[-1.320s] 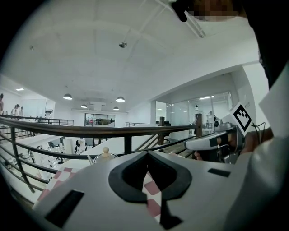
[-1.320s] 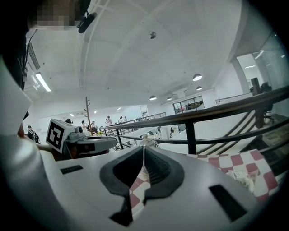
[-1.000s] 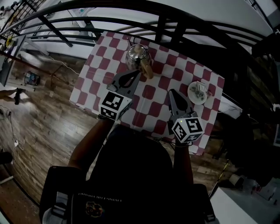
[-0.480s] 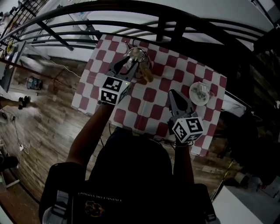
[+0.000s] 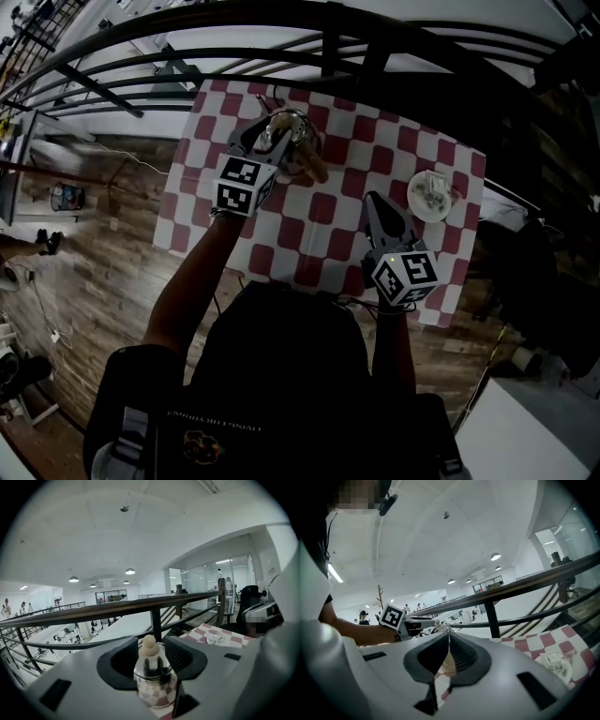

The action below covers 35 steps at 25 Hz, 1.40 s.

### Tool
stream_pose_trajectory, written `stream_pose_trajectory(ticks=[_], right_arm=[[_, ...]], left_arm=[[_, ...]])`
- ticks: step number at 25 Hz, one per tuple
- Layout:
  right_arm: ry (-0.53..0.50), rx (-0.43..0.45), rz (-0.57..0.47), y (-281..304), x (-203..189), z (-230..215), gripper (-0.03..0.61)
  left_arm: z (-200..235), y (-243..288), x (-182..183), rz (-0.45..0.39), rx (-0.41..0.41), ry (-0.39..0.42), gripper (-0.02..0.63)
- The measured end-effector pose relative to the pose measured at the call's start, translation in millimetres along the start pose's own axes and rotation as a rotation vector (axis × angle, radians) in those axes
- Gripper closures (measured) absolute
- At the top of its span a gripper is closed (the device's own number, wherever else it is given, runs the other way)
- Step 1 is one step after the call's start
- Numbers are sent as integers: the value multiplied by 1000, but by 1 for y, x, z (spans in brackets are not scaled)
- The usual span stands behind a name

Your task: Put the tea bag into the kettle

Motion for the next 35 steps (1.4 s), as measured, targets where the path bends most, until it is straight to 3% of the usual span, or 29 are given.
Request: stream_pose_trajectory(ticks=[14,16,19,29,35], right_arm=[[25,-56,24,23,-6,2,561],[27,-59,20,23,-6,2,561],[25,-56,18,24,-6,2,561],[7,-60,18,17,-4,-3,561],[-33,-131,60,1,-14,-19,560]], left_arm=[[10,28,-4,3,-77,-3,454],[9,27,-4,-6,-79,9,508],[9,24,-3,-16,-82,7,511],[5,-15,17,-100,-73,-16,511],[-24,-48,13,-103,-126,-27,511]])
Point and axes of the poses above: the fingertips, and each gripper's own axes: y forward along the fingers, z to its left, x out of its top, the point moved 10 cm from there along -y, backward along the fingers, and after that the axes turned 8 degrees about x, right-handed, at the moved point
